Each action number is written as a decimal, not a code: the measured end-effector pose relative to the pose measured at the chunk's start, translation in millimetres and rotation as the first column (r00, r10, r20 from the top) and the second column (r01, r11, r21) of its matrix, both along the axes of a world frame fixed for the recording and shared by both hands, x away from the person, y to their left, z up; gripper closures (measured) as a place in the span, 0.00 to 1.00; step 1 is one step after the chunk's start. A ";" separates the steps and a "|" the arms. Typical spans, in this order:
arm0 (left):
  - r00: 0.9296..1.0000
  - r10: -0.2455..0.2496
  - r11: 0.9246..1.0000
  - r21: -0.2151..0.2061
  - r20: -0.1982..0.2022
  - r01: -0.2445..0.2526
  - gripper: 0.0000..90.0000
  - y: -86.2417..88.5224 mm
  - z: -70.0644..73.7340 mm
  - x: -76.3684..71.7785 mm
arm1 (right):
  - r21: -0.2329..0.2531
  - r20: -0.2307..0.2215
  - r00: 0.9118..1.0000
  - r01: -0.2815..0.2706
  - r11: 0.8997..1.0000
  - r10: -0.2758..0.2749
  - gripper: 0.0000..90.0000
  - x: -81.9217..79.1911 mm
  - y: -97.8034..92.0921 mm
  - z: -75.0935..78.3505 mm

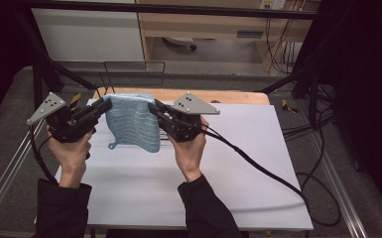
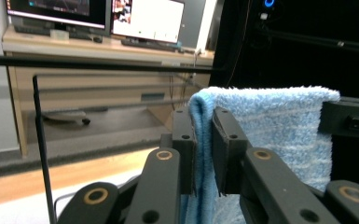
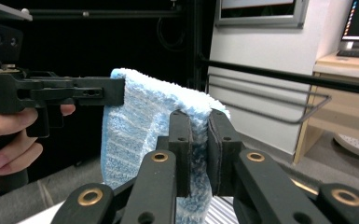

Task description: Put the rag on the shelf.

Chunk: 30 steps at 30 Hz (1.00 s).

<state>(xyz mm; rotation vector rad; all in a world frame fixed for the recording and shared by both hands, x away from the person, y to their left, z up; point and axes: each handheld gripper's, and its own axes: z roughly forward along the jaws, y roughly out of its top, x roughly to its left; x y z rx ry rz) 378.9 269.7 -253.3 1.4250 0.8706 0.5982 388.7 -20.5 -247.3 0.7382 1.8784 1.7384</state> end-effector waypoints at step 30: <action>0.992 0.035 0.998 -0.061 0.117 -0.028 0.90 4.4 62.1 21.1 | 0.039 0.141 0.989 0.049 0.998 -0.054 0.92 22.3 14.4 58.1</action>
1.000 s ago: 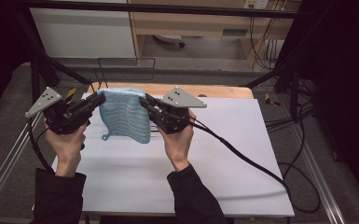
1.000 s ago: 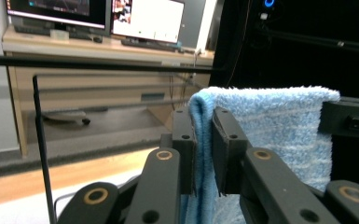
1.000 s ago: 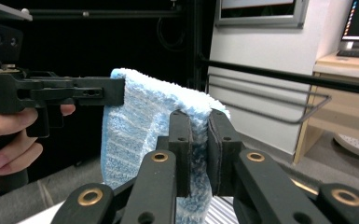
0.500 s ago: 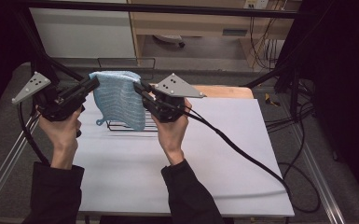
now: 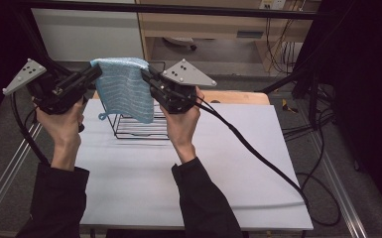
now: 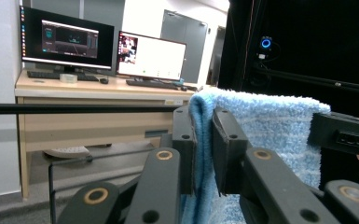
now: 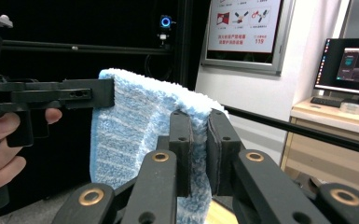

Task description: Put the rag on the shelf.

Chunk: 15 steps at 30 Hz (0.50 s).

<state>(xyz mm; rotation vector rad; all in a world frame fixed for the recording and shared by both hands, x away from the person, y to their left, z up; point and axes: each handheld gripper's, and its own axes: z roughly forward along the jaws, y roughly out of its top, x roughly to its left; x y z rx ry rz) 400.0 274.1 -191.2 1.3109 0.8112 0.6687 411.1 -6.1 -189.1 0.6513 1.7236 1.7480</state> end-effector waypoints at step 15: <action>0.999 0.029 1.000 0.006 0.017 -0.029 0.90 4.5 27.9 18.3 | 0.010 0.032 0.999 0.013 1.000 -0.014 0.92 26.5 8.9 26.1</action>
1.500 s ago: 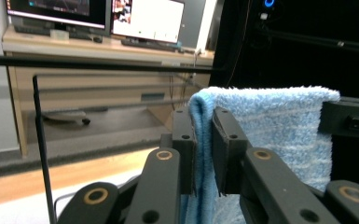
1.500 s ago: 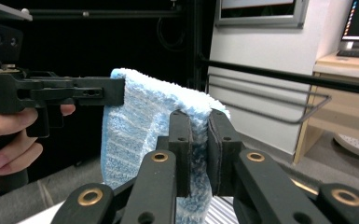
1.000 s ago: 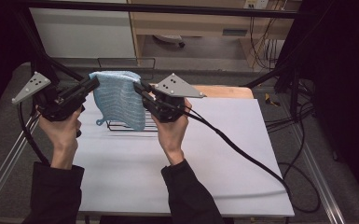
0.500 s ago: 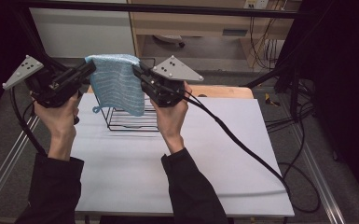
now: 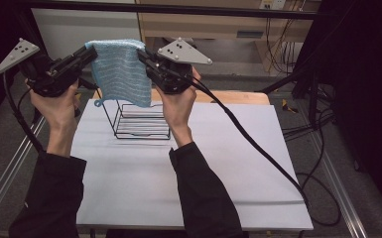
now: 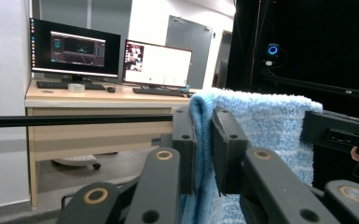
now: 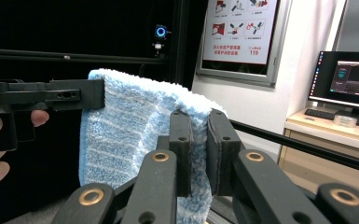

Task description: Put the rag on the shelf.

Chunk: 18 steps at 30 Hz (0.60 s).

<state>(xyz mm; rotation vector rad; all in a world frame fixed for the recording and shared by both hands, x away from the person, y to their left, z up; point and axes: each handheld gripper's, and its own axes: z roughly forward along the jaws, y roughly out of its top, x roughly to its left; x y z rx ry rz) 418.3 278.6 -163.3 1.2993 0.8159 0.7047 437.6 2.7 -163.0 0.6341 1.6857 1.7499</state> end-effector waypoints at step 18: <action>1.000 0.029 0.999 0.033 0.002 -0.029 0.90 -2.2 25.3 30.5 | -0.002 0.018 0.999 0.037 0.999 -0.037 0.92 29.8 4.7 19.3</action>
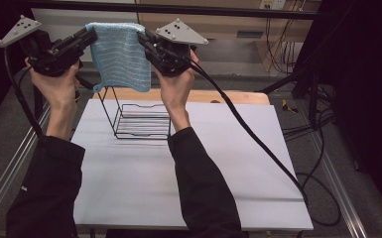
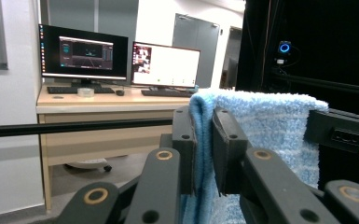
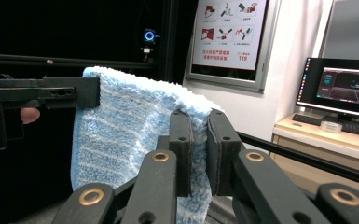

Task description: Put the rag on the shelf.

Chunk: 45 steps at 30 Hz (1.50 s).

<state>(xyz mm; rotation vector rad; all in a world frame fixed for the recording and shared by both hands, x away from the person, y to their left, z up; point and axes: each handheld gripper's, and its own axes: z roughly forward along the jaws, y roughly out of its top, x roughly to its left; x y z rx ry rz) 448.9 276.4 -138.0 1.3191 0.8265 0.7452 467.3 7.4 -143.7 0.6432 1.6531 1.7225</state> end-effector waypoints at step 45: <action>0.999 0.024 0.997 0.071 -0.044 -0.021 0.89 1.7 -26.2 53.4 | -0.093 -0.053 0.998 0.029 0.995 -0.034 0.91 60.6 2.1 -15.6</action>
